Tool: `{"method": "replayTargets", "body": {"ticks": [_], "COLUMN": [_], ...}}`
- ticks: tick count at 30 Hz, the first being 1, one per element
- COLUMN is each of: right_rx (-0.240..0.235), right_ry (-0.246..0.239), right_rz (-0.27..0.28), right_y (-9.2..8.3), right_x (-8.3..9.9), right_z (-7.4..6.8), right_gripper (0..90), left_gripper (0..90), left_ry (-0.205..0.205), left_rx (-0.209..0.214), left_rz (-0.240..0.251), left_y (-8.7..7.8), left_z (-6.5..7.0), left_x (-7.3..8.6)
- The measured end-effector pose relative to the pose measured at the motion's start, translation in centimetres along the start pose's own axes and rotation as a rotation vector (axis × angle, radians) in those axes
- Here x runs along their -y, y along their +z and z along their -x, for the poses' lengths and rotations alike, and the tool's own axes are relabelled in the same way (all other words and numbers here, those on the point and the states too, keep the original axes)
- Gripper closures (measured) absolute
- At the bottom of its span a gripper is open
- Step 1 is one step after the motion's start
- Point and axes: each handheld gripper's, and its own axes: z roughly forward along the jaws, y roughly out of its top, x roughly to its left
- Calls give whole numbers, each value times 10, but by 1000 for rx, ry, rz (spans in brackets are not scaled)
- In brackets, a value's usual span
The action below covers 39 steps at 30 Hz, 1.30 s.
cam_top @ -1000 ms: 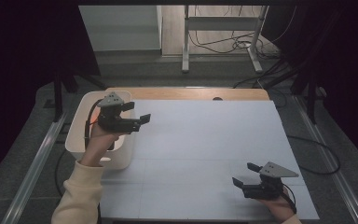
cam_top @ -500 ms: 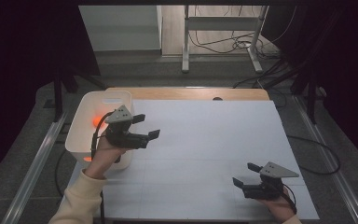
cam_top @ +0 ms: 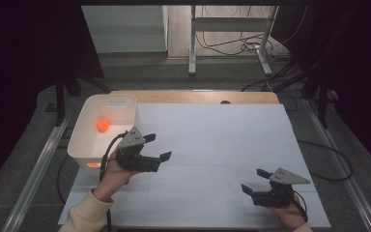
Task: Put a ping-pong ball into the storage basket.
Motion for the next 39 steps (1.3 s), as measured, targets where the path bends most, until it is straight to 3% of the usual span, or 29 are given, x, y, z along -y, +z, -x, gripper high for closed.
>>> {"method": "replayTargets", "body": {"ticks": [14, 19, 20, 25, 39], "right_rx": [4, 4, 4, 5, 0], "right_ry": [2, 3, 5, 4, 3], "right_rz": [-7, -9, -10, -10, -6], "right_y": [1, 1, 1, 1, 0], "right_x": [0, 1, 1, 1, 1], "right_z": [0, 0, 1, 0, 0], "right_gripper": [151, 151, 151, 151, 151], "left_gripper": [192, 192, 192, 184, 181], "left_ry": [54, 46, 41, 39, -11], "left_rx": [10, 2, -4, -6, -48], "left_rz": [-31, -18, -27, -59, -66], "left_y": [-3, 0, 2, 6, 0], "left_z": [21, 26, 28, 30, 19], "left_x": [30, 49, 58, 73, 99]}}
